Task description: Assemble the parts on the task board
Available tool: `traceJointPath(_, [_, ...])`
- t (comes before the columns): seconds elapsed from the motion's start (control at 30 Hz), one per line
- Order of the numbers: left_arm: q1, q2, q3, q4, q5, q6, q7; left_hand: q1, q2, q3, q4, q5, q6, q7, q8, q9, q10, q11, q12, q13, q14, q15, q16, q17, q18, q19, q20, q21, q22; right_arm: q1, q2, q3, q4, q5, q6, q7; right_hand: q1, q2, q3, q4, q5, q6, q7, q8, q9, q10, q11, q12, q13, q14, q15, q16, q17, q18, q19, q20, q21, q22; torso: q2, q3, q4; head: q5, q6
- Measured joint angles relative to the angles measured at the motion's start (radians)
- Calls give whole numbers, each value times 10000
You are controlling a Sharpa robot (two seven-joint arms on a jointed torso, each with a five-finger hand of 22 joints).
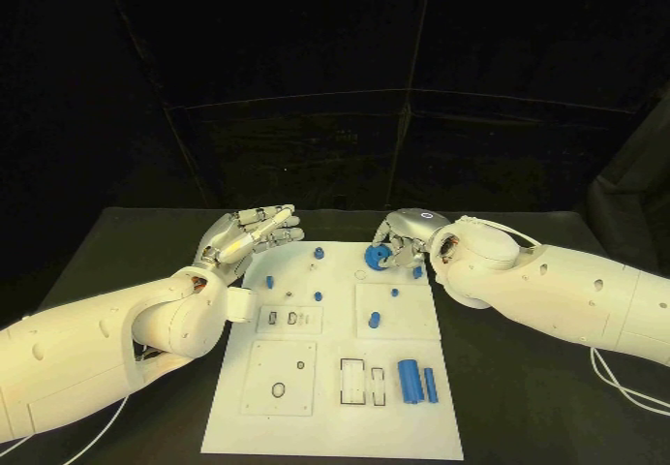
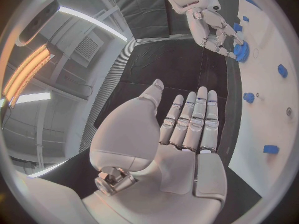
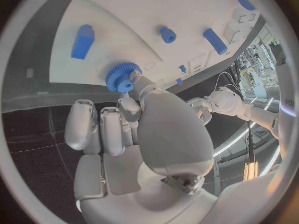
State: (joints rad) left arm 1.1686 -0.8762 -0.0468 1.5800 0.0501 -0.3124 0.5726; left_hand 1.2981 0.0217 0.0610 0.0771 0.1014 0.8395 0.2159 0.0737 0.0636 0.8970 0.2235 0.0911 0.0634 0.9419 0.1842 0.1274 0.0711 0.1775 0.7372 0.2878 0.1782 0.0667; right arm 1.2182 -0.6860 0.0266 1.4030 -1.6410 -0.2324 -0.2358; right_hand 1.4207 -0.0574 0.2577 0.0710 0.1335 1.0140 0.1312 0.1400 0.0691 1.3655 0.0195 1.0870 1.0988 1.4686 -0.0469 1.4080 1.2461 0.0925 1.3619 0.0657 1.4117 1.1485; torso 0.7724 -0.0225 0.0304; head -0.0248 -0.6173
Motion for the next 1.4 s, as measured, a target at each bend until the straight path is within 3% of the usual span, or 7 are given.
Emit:
traceJointPath(0.27, [0, -12, -1, 0, 0, 4, -7, 0, 0, 0, 0, 0, 0, 0, 0, 0, 0, 0, 0, 0, 0, 0, 0, 0, -1, 0, 0, 0, 0, 1, 428, 2, 368, -216, -647, 44, -438, -113, 223, 24, 7, 5, -3, 0, -1, 1, -2, -64, -55, 0, 0, 0, -94, 0, 36, -36, 0, 9, -1, -11, 20, 79, 16])
traceJointPath(0.57, [2, -16, -1, 5, -2, 5, -10, 40, 40, 0, 0, 0, 0, 0, 0, 0, 0, 0, 0, 0, 0, 0, 0, 0, -1, 0, 0, 0, 0, 4, 1405, 6, -9, -322, -952, -29, -591, -176, 409, 82, 76, 7, -4, 1, -1, 0, -1, -68, -54, 0, 1, -1, -105, 2, 36, -36, 0, 9, 6, -16, 34, 151, -13])
traceJointPath(1.1, [3, -1, -2, -26, -2, -6, -1, 40, 40, 28, -27, 0, 0, 0, 0, 0, 0, 0, 0, 0, 0, 0, -37, 0, 0, 0, 0, 0, 0, -89, 2623, -72, -1139, -371, -745, -13, -804, -308, 495, 52, 76, 11, -7, -17, -1, -4, 2, -210, -114, 1, 2, -48, -173, 2, 35, -36, 0, 7, 14, 8, 3, 215, -73])
traceJointPath(1.4, [4, 7, -1, -41, -2, -16, 5, 40, 40, 27, -27, 0, 0, 0, 0, 0, 0, 0, 0, 1, 0, 0, -37, 0, -1, 0, 0, 0, 0, -140, 2865, -78, -1362, -434, -456, 41, -1147, -485, 536, 64, -36, 218, -22, -165, -50, -78, 77, -330, -175, 1, 4, -90, -202, 2, 35, -35, -1, -23, 12, 12, -9, 244, -103])
